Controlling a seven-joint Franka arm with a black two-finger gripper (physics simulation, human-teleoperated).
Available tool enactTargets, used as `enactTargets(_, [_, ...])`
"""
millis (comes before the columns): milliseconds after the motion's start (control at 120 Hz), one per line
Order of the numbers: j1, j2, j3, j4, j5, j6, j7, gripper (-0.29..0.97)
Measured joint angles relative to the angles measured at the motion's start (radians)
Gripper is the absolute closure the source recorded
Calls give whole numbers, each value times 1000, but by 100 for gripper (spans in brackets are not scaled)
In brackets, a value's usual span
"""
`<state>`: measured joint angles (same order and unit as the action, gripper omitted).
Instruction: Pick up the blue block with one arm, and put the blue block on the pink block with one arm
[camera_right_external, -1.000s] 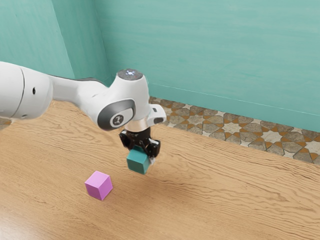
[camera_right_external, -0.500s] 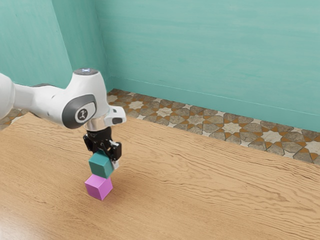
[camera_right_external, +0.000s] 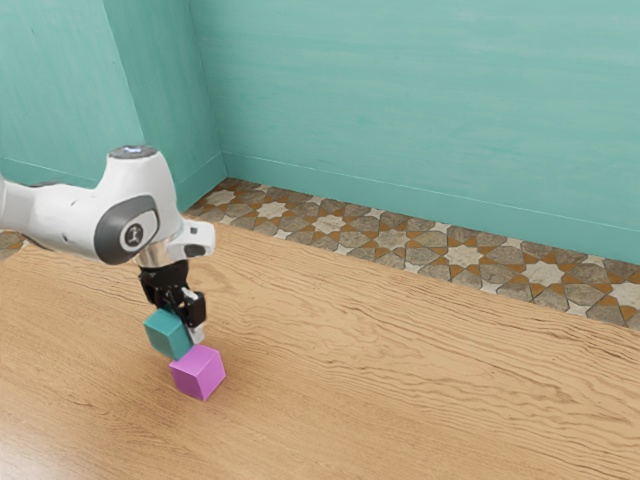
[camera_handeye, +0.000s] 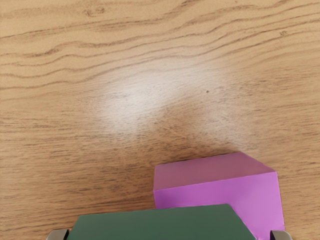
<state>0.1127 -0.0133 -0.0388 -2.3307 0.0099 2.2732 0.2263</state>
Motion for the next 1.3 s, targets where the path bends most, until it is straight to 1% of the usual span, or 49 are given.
enactTargets(242, [26,22,-8,21,-20,41,65,35])
enactTargets(442, [26,23,-12,19,-29,53,81,35])
enactTargets(642, [-16,27,-11,17,-31,57,85,35])
enactTargets(692, [-33,8,-12,-6,-32,53,85,35])
enactTargets(775, [-73,-37,-10,-54,-33,47,82,35])
enactTargets(900, [-140,-51,-8,-66,-33,43,79,36])
enactTargets(1108, [-117,-51,-8,-67,-34,41,75,35])
enactTargets(1300, [-116,-43,-8,-54,-36,55,60,35])
